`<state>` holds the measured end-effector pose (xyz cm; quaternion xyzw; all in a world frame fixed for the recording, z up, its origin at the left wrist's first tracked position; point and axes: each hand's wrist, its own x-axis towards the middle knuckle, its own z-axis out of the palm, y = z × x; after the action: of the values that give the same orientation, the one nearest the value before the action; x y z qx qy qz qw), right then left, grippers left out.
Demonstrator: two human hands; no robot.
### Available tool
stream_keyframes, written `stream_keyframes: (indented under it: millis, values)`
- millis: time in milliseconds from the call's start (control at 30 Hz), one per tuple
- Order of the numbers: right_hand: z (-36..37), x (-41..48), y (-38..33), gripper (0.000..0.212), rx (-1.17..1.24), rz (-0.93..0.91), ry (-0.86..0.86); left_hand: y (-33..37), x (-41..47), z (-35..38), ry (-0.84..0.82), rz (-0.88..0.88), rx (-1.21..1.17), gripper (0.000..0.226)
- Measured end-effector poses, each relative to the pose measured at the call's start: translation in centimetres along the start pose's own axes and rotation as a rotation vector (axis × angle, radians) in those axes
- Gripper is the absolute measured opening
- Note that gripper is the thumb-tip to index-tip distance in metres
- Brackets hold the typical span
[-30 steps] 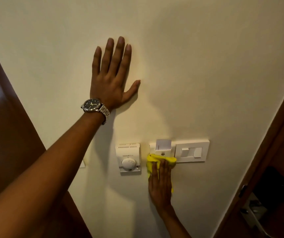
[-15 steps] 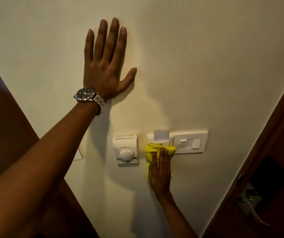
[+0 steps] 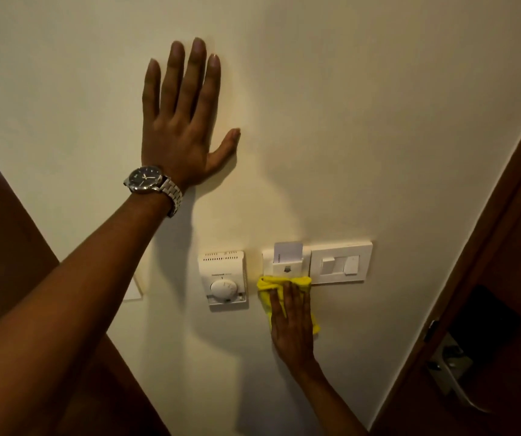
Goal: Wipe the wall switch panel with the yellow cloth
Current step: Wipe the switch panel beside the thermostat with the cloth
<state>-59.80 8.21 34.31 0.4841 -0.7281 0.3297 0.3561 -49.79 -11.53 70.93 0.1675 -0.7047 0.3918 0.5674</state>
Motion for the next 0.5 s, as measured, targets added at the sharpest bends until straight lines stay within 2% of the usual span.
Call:
stream_keyframes:
  millis: [133,267,367,500]
  values:
    - [-0.5,2.8,-0.4,0.065,0.058,0.018,0.039,0.0,0.1,0.3,0.016,0.008,0.011,0.085]
    - [-0.5,-0.3,0.0,0.065,0.044,-0.002,-0.007,0.0,-0.1,-0.1,-0.013,0.004,-0.006,0.085]
    - [-0.6,0.6,-0.4,0.072,0.059,0.039,0.004,0.1,-0.1,-0.1,-0.001,0.011,-0.007,0.085]
    - [-1.0,2.3,-1.5,0.061,0.107,0.087,0.039,0.1,-0.1,0.4,-0.001,0.013,0.0,0.086]
